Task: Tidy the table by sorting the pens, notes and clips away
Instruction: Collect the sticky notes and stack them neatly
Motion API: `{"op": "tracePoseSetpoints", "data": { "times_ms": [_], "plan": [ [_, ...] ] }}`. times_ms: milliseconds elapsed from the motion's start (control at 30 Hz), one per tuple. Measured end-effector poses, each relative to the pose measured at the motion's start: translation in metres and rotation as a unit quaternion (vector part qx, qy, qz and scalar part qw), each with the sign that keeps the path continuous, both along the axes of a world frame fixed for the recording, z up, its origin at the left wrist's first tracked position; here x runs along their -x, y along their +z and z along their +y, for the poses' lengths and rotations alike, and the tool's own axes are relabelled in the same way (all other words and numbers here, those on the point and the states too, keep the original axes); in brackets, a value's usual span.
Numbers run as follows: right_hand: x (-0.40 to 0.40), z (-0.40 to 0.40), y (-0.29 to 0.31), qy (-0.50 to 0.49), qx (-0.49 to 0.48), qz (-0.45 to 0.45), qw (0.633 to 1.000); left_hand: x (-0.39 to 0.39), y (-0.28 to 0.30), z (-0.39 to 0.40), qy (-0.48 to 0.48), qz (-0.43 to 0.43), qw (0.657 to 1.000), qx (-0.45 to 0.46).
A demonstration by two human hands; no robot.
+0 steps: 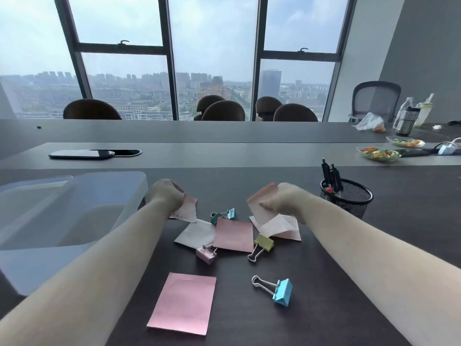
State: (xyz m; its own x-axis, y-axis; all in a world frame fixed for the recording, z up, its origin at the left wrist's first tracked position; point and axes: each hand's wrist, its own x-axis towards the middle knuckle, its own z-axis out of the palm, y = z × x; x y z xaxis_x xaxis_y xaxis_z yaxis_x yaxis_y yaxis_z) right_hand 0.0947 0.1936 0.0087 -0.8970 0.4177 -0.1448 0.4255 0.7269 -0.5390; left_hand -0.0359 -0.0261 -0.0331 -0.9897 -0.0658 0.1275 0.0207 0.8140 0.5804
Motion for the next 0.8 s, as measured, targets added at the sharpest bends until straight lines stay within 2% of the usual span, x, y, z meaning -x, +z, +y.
{"op": "tracePoseSetpoints", "data": {
  "times_ms": [133, 300, 367, 467, 567, 667, 800],
  "plan": [
    [-0.002, -0.005, -0.007, 0.014, -0.016, -0.081, 0.996, 0.000, -0.008, 0.004, -0.002, -0.024, 0.998, 0.058],
    [0.001, -0.009, -0.018, -0.009, -0.156, -0.149, 0.977, 0.004, -0.026, 0.007, 0.016, -0.068, 0.993, 0.098],
    [0.000, -0.011, -0.015, 0.004, -0.164, -0.156, 0.974, 0.007, -0.026, 0.007, 0.030, -0.066, 0.992, 0.105],
    [-0.003, -0.015, -0.005, 0.019, -0.152, -0.149, 0.977, 0.004, -0.025, 0.008, 0.031, -0.044, 0.997, 0.046],
    [-0.001, -0.013, -0.005, 0.019, -0.085, -0.146, 0.985, -0.002, -0.026, 0.009, 0.012, 0.007, 1.000, -0.006],
    [0.001, -0.011, -0.010, -0.030, -0.097, -0.132, 0.986, -0.015, -0.016, 0.008, 0.005, 0.079, 0.996, -0.049],
    [0.000, -0.012, -0.008, -0.026, -0.081, -0.145, 0.986, -0.023, -0.003, 0.006, -0.005, 0.134, 0.987, -0.088]
  ]
}}
